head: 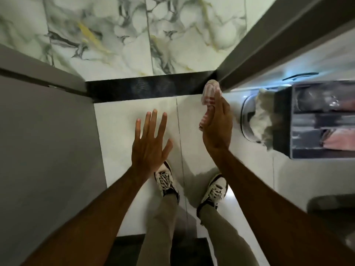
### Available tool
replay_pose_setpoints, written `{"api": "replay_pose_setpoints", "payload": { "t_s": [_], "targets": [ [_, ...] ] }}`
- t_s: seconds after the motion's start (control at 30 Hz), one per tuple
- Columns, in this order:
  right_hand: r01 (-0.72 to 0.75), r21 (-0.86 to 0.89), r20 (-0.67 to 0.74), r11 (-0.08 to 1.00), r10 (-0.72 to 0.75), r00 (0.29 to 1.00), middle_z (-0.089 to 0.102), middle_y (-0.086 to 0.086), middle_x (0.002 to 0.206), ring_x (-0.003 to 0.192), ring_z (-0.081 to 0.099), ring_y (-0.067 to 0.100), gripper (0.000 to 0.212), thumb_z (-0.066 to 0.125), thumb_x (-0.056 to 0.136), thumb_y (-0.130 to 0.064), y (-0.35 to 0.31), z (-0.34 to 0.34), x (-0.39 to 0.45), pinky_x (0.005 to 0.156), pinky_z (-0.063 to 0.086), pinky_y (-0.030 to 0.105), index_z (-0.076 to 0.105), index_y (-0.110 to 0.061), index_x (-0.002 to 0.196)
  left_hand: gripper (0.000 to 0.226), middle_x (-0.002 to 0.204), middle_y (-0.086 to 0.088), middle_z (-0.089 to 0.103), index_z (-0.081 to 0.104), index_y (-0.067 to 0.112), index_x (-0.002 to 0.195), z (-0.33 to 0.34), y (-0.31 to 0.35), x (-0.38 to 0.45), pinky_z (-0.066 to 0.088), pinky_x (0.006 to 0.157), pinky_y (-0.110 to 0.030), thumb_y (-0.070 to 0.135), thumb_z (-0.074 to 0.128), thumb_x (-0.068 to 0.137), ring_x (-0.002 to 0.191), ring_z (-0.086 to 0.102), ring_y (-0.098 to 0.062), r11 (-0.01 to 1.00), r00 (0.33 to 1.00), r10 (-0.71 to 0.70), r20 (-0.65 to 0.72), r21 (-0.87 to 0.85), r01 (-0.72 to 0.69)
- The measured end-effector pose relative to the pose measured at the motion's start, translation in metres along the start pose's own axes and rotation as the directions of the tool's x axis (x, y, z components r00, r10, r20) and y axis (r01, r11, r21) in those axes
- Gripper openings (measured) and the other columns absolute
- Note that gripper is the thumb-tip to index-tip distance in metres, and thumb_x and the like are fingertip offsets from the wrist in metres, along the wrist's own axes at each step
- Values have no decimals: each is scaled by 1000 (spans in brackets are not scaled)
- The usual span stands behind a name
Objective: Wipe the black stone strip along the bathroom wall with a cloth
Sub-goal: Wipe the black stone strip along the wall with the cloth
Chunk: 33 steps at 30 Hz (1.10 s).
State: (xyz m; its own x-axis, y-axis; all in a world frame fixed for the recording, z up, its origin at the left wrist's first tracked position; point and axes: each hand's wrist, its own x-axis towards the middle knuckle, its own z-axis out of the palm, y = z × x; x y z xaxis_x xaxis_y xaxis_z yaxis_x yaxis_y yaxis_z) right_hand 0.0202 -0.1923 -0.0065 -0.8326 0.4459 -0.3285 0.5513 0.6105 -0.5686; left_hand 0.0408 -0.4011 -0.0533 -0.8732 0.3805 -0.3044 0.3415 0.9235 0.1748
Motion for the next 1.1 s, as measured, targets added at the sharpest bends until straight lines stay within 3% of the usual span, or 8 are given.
{"api": "replay_pose_setpoints", "payload": {
  "t_s": [0.1,0.3,0.47,0.6,0.73,0.87,0.97,1.1],
  "targets": [
    [-61,-11,-48,998,60,997,57,14,154,112,55,-29,45,48,116,-21,10,50,29,84,42,-8,48,-10,160,80,182,-20,16,18,17,175,39,-31,20,7,136,-60,62,22,109,169,16,-40,999,999,-32,6,30,32],
    [-25,-134,-22,991,22,1000,54,17,156,140,55,30,60,54,113,-24,61,152,104,113,51,35,34,-11,169,78,180,-21,23,26,15,173,156,-59,80,13,135,-61,60,27,110,167,22,-40,997,996,-76,-45,4,76],
    [-3,-252,-102,968,-23,995,50,21,157,136,58,31,65,55,113,-28,145,267,193,105,56,32,31,-10,170,82,181,-18,19,23,17,174,296,-81,161,3,135,-58,65,19,108,168,18,-40,995,995,-102,14,6,102],
    [-24,-251,-180,968,-22,983,52,26,149,132,58,41,52,59,109,-26,199,336,255,108,57,53,50,-5,156,78,181,-19,19,24,15,173,380,-104,221,3,136,-56,59,28,110,168,18,-40,998,998,64,-8,-24,-65],
    [29,-413,-274,910,-155,949,62,28,134,117,62,42,49,59,104,-22,236,372,289,95,53,45,59,-1,149,81,181,-21,15,18,15,174,429,-126,249,10,137,-59,53,45,107,169,15,-39,972,971,233,-55,46,-231],
    [101,-270,-348,957,-195,917,44,28,162,149,47,43,62,52,109,-26,240,395,319,119,52,51,39,-3,166,78,183,-18,13,19,14,174,456,-126,253,4,138,-60,53,39,109,170,11,-35,968,954,251,-162,46,-247],
    [218,-178,-271,960,-261,926,13,22,181,165,29,42,72,32,114,-46,222,409,336,120,53,57,11,-14,175,80,184,-16,8,13,17,175,462,-127,253,-2,139,-55,56,36,109,171,9,-34,962,948,271,-166,71,-263],
    [501,-340,-12,796,-536,844,16,23,181,169,18,42,59,42,117,-21,253,404,291,134,36,57,27,-1,170,80,180,-20,19,23,13,173,448,-122,252,9,136,-58,53,41,106,167,22,-39,967,956,252,-148,64,-245]
  ]
}}
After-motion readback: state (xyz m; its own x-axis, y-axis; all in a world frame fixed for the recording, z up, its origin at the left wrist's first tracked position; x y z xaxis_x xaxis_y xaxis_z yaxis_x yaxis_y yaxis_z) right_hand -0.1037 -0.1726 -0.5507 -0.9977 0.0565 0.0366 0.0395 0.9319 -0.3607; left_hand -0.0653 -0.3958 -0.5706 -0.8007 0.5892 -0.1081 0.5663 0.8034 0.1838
